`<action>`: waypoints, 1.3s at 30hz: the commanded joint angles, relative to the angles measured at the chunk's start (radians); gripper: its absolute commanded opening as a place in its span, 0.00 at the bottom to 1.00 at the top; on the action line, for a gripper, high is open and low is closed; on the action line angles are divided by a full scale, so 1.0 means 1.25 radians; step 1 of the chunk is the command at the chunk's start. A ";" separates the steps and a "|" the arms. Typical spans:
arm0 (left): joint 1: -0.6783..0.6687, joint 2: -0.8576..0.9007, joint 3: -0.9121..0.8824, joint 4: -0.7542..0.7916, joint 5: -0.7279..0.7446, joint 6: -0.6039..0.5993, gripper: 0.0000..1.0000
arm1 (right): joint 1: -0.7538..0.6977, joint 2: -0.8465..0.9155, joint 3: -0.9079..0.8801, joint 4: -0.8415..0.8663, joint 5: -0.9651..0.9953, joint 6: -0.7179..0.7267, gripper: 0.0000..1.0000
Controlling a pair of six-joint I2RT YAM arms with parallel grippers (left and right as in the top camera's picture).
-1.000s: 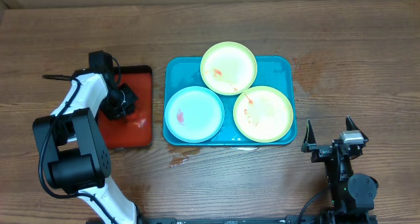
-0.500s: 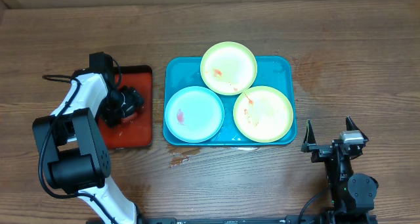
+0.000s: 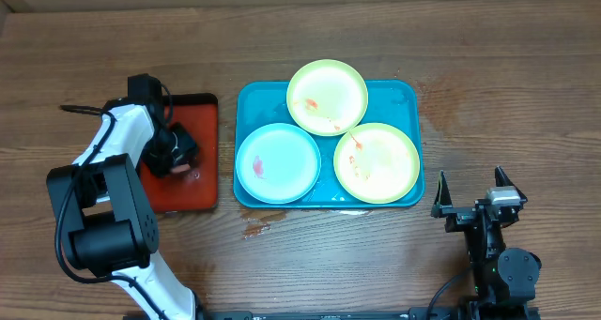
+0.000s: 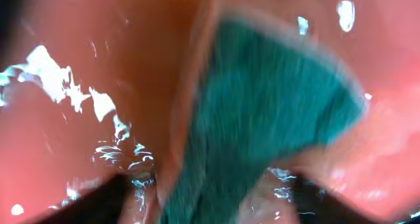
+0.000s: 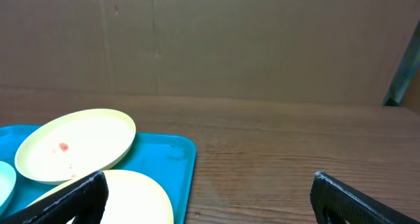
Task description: Clean dirty plates on tray and stack at the side
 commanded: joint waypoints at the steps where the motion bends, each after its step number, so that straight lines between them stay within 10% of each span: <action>1: -0.001 0.012 0.013 0.038 -0.067 0.004 1.00 | 0.004 -0.006 -0.008 0.004 0.008 0.000 1.00; 3: -0.001 0.012 0.013 0.050 -0.067 0.004 0.96 | 0.004 -0.006 -0.008 0.004 0.008 0.000 1.00; 8: -0.001 0.011 0.014 0.050 -0.058 0.003 0.44 | 0.004 -0.006 -0.008 0.004 0.008 0.000 1.00; 17: -0.001 0.004 0.113 -0.102 -0.034 0.004 0.04 | 0.004 -0.006 -0.008 0.004 0.008 0.000 1.00; 27: -0.001 0.004 0.437 -0.432 -0.033 0.003 0.04 | 0.004 -0.006 -0.008 0.004 0.008 0.000 1.00; 39: -0.005 0.011 0.198 -0.195 -0.030 0.029 0.04 | 0.004 -0.006 -0.008 0.004 0.008 0.000 1.00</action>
